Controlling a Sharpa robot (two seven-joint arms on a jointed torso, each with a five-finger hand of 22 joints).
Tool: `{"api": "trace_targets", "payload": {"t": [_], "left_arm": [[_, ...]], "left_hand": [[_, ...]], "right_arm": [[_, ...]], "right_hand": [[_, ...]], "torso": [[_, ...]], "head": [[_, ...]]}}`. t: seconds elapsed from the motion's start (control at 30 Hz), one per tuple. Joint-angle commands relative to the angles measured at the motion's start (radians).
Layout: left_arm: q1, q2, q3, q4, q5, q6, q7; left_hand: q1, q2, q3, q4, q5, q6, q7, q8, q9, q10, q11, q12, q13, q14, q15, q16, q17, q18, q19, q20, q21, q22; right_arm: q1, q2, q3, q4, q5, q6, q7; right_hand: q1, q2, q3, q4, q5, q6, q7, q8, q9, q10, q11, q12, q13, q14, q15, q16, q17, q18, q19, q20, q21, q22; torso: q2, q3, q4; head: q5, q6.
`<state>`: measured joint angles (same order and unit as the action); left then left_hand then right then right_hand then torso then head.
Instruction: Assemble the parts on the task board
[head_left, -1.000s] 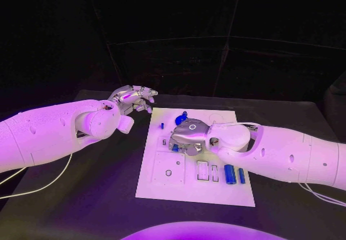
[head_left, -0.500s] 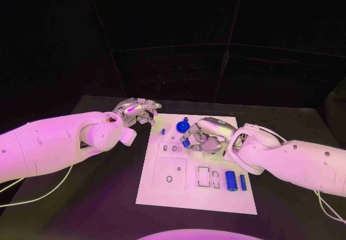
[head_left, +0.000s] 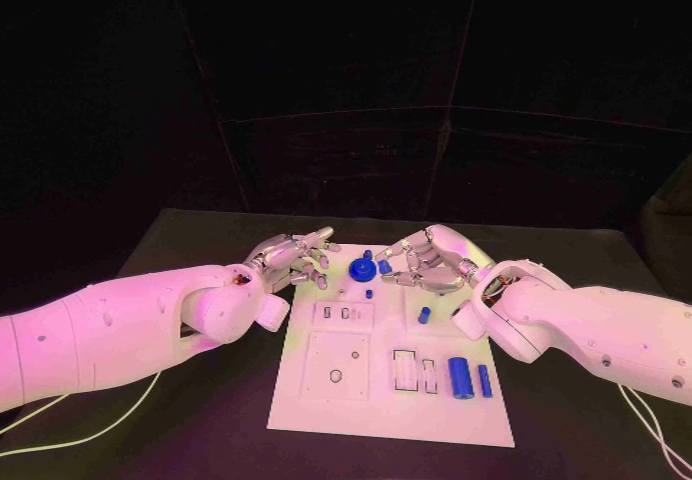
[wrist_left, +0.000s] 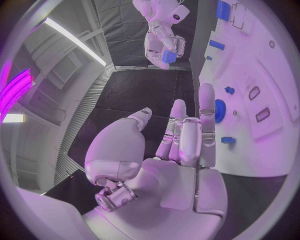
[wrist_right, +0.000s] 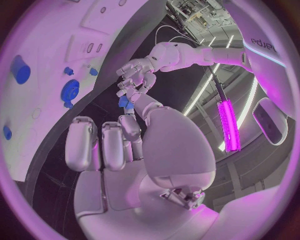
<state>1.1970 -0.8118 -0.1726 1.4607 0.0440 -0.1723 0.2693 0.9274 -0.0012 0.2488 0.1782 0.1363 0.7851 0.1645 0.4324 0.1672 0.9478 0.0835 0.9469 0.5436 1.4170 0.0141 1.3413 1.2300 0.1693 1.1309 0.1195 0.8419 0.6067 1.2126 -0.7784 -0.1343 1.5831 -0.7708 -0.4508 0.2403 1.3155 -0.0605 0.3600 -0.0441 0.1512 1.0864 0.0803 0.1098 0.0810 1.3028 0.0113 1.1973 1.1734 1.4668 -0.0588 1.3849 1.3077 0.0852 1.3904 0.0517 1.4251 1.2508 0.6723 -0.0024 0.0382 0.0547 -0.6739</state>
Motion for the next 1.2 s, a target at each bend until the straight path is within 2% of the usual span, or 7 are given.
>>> {"api": "trace_targets", "payload": {"t": [0.03,0.2,0.27,0.47,0.7,0.97,1.2], "left_arm": [[-0.006,0.021,0.001,-0.002,0.058,0.047,0.031],[-0.010,0.050,0.001,-0.008,0.078,0.062,0.026],[-0.011,0.061,0.001,-0.011,0.091,0.068,0.025],[-0.012,0.084,0.001,-0.015,0.109,0.076,0.021],[-0.012,0.102,0.001,-0.016,0.119,0.095,0.021],[-0.012,0.107,0.001,-0.014,0.121,0.126,0.000],[-0.012,0.107,0.001,-0.012,0.121,0.143,-0.002]], "left_hand": [[-0.007,0.019,-0.046,0.019,-0.001,0.011,-0.004,-0.017,-0.017,0.019,-0.001,0.051,0.020,0.050,-0.004,0.082,0.100,-0.012,0.060,-0.003,0.115,0.129],[-0.007,0.043,-0.099,0.039,-0.001,0.011,-0.008,-0.044,-0.040,0.037,-0.005,0.101,0.038,0.094,-0.009,0.149,0.195,-0.035,0.118,-0.006,0.239,0.273],[-0.004,0.055,-0.123,0.048,0.000,0.022,-0.008,-0.052,-0.049,0.077,-0.007,0.148,0.091,0.111,-0.010,0.173,0.233,-0.044,0.140,-0.007,0.289,0.330],[-0.001,0.080,-0.170,0.066,0.000,0.055,-0.014,-0.070,-0.067,0.161,-0.013,0.228,0.207,0.139,-0.015,0.210,0.301,-0.059,0.176,-0.012,0.370,0.427],[-0.009,0.102,-0.203,0.087,0.001,0.076,-0.018,-0.089,-0.080,0.213,-0.017,0.268,0.275,0.153,-0.017,0.229,0.340,-0.068,0.200,-0.015,0.416,0.484],[-0.019,0.120,-0.235,0.105,0.001,0.103,-0.017,-0.101,-0.088,0.246,-0.016,0.293,0.319,0.154,-0.017,0.230,0.341,-0.075,0.216,-0.015,0.447,0.523],[-0.024,0.142,-0.257,0.108,0.002,0.150,-0.028,-0.100,-0.088,0.274,-0.026,0.309,0.356,0.154,-0.024,0.230,0.341,-0.080,0.230,-0.019,0.471,0.554]], "right_arm": [[0.002,-0.002,0.006,0.009,0.097,-0.026,0.020],[0.002,0.002,0.010,0.013,0.099,-0.031,0.015],[0.002,0.005,0.010,0.014,0.087,-0.037,0.010],[0.002,0.018,0.011,0.015,0.035,-0.046,-0.002],[0.002,0.035,0.011,0.013,-0.004,-0.059,0.004],[0.002,0.046,0.011,0.006,-0.017,-0.075,0.018],[0.002,0.061,0.011,-0.014,-0.014,-0.067,0.015]], "right_hand": [[-0.014,0.000,-0.007,0.001,0.007,0.011,0.019,-0.001,0.001,0.001,0.006,0.006,0.003,0.060,0.006,0.007,0.044,-0.017,0.004,0.005,0.007,0.003],[-0.015,0.001,-0.010,0.002,0.008,0.010,0.020,-0.002,0.001,0.002,0.007,0.007,0.004,0.061,0.007,0.008,0.045,-0.018,0.005,0.006,0.008,0.004],[-0.016,0.003,-0.012,0.004,0.010,0.009,0.021,-0.003,0.000,0.002,0.008,0.007,0.004,0.061,0.007,0.009,0.047,-0.018,0.006,0.006,0.009,0.006],[-0.014,0.008,-0.016,0.005,0.016,0.005,0.029,-0.009,-0.001,-0.001,0.013,0.003,0.000,0.061,0.011,0.011,0.049,-0.019,0.010,0.008,0.012,0.012],[-0.013,0.010,-0.017,0.005,0.019,0.005,0.031,-0.010,-0.002,0.001,0.015,0.006,0.003,0.062,0.012,0.013,0.050,-0.020,0.011,0.010,0.013,0.014],[-0.012,0.011,-0.017,0.005,0.021,0.006,0.031,-0.010,-0.002,0.004,0.015,0.009,0.006,0.062,0.013,0.015,0.053,-0.020,0.013,0.010,0.015,0.018],[-0.011,0.011,-0.018,0.005,0.021,0.007,0.031,-0.010,-0.002,0.005,0.016,0.010,0.007,0.062,0.013,0.015,0.054,-0.020,0.014,0.010,0.015,0.018]], "torso": [[0.002,-0.0014,0.0006],[0.002,-0.0010,0.0007],[0.002,-0.0011,0.0008],[0.003,-0.0024,0.0019],[0.003,-0.0018,0.0052],[0.002,-0.0014,0.0025],[0.003,-0.0009,0.0042]], "head": [[-0.006,0.011],[-0.010,0.021],[-0.011,0.025],[-0.012,0.029],[-0.015,0.027],[-0.015,0.025],[-0.016,0.025]]}}
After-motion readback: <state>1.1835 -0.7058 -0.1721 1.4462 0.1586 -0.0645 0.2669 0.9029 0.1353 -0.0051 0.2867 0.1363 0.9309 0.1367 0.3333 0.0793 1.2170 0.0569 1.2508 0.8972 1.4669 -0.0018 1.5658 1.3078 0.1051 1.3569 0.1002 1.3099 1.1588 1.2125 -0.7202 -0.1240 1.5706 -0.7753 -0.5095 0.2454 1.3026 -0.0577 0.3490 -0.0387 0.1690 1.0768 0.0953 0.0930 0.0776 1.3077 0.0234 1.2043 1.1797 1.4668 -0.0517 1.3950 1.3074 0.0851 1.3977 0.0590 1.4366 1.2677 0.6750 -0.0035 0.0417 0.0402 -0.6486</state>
